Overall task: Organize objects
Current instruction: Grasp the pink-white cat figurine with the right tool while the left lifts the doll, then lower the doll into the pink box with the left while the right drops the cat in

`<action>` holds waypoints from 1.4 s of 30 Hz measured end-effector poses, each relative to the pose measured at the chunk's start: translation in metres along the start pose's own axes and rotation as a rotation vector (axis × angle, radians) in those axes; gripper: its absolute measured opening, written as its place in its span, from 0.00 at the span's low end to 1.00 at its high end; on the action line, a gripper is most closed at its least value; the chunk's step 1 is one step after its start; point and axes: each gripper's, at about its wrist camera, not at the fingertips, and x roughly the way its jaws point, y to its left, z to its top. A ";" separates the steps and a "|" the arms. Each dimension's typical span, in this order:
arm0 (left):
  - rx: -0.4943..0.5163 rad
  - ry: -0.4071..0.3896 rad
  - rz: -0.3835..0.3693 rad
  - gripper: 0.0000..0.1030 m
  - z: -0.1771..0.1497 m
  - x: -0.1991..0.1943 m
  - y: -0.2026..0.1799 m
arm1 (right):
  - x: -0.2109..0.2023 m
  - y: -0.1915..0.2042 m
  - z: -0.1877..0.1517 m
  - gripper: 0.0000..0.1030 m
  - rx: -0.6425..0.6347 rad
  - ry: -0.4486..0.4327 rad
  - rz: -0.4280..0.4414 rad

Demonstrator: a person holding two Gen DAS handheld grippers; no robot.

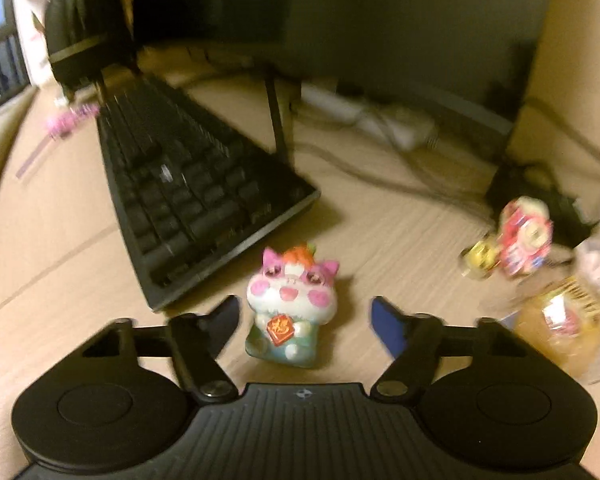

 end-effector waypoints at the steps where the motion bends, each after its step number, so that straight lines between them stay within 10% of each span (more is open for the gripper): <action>1: 0.010 0.016 -0.005 0.66 -0.001 0.003 0.000 | 0.005 0.000 0.000 0.50 0.002 0.012 -0.002; 9: 0.194 0.110 -0.148 0.66 0.005 0.033 -0.045 | -0.111 -0.026 -0.022 0.43 0.076 -0.115 0.002; 22: 0.535 0.173 -0.533 0.66 0.023 0.099 -0.272 | -0.294 -0.095 -0.170 0.43 0.209 -0.224 -0.500; 31: 0.543 0.303 -0.455 0.69 0.025 0.210 -0.407 | -0.321 -0.128 -0.226 0.43 0.401 -0.207 -0.585; 34: 0.577 0.307 -0.359 0.69 0.009 0.221 -0.414 | -0.315 -0.134 -0.231 0.43 0.433 -0.188 -0.593; 42: 0.469 0.184 -0.483 0.71 0.032 0.194 -0.386 | -0.286 -0.161 -0.231 0.43 0.446 -0.140 -0.591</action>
